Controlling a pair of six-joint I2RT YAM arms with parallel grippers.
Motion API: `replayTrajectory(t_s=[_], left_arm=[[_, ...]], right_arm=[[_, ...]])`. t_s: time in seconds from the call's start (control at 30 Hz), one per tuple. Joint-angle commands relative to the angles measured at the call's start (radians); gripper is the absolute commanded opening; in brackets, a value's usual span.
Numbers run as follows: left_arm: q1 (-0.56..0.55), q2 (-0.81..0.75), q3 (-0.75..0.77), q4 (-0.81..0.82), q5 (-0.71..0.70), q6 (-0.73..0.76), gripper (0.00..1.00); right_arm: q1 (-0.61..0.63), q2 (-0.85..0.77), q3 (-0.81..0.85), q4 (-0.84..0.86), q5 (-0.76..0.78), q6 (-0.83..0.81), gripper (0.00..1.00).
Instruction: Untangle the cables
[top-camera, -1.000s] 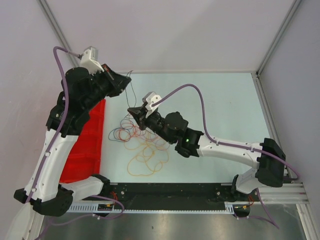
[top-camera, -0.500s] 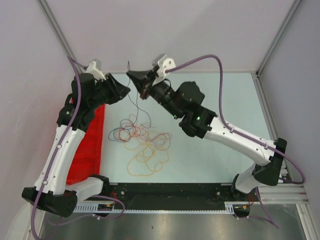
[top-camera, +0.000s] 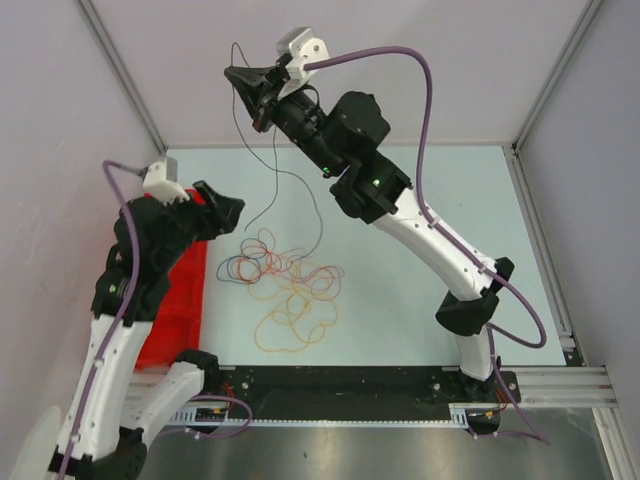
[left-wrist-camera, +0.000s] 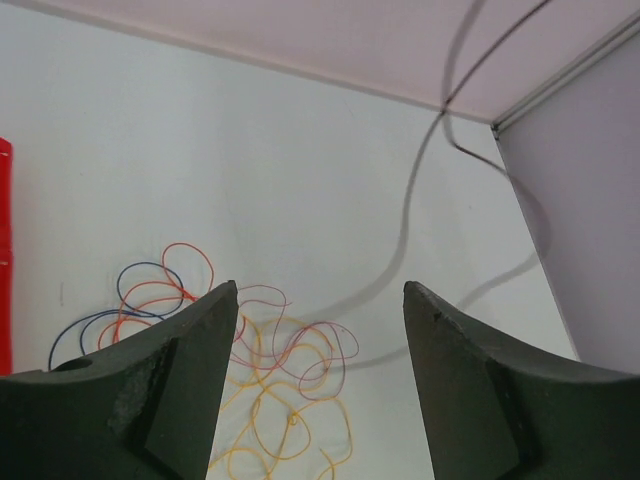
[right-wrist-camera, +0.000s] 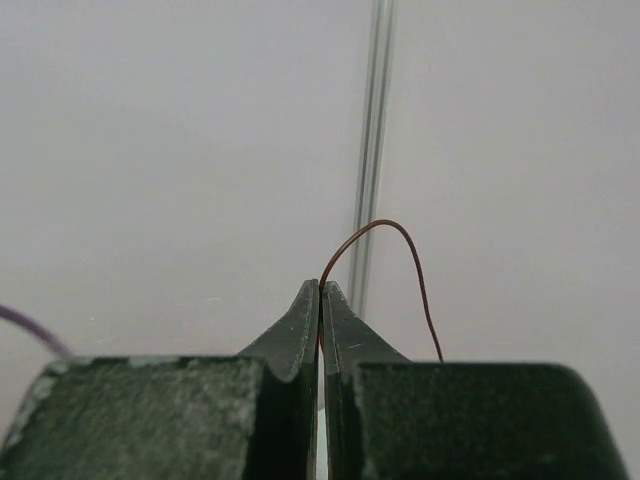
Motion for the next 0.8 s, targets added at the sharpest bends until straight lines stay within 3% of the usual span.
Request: replayTrajectory(t_s=[0.0, 0.2, 0.43, 0.5, 0.6, 0.77], left_arm=[[0.007, -0.165, -0.077, -0.007, -0.073, 0.012, 0.73], [0.005, -0.349, -0.148, 0.013, -0.194, 0.1, 0.73], [0.007, -0.396, -0.163, 0.232, -0.147, 0.179, 0.75], [0.007, -0.382, -0.156, 0.303, -0.109, 0.195, 0.75], [0.007, -0.348, -0.136, 0.4, -0.001, 0.216, 0.68], [0.007, -0.311, -0.094, 0.487, 0.207, 0.264, 0.7]], right_arm=[[-0.005, 0.065, 0.081, 0.01, -0.053, -0.009, 0.0], [-0.019, 0.102, 0.077, 0.074, -0.118, 0.071, 0.0], [0.007, 0.073, 0.031, 0.015, -0.112, 0.097, 0.0], [0.014, 0.044, 0.013, -0.005, -0.116, 0.114, 0.0], [0.014, 0.01, -0.029, -0.066, -0.147, 0.151, 0.0], [0.001, -0.052, -0.027, -0.221, -0.23, 0.195, 0.0]])
